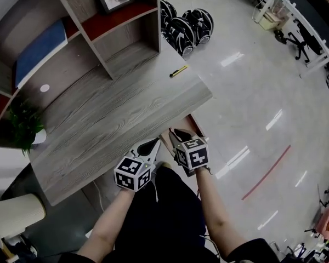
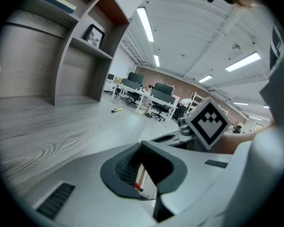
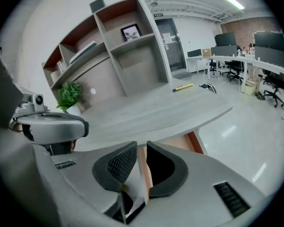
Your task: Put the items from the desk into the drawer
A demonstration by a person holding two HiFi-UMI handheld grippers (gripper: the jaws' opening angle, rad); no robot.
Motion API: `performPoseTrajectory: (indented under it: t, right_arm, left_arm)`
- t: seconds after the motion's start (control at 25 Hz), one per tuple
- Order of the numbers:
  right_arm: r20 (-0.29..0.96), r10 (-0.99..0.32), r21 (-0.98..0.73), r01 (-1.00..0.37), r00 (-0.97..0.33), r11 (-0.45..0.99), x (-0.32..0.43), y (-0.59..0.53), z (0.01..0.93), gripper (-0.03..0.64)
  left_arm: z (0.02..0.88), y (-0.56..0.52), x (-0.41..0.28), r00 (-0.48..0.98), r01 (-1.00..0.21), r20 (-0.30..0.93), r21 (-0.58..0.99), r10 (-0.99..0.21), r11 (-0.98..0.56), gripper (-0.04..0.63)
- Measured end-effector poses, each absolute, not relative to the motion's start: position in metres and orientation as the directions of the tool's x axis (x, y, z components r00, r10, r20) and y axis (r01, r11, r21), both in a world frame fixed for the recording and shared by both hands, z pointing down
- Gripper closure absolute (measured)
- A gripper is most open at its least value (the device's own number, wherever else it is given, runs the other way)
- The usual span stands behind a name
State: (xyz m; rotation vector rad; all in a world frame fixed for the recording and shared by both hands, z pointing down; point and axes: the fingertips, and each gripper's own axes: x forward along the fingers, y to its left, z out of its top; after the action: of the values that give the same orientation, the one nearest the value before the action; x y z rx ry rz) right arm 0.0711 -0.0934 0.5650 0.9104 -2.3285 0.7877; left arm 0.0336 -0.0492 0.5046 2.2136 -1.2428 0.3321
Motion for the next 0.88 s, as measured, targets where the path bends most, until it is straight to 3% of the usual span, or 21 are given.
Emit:
performPoseTrajectory:
  t: [0.4,0.88]
  right_arm:
    - [0.506,-0.534,-0.294,-0.717,-0.677,0.632,0.083,-0.097,0.496,0.547]
    - [0.471,-0.503,-0.217,-0.648,-0.725,0.73,0.09,-0.118,0.469,0.546]
  left_arm:
    - [0.47,-0.062,0.045,0.534,-0.841,0.41,0.35,-0.739,-0.413,0.591]
    - [0.453,-0.08,0.054,0.524,-0.85,0.414,0.31,-0.745,-0.425,0.588]
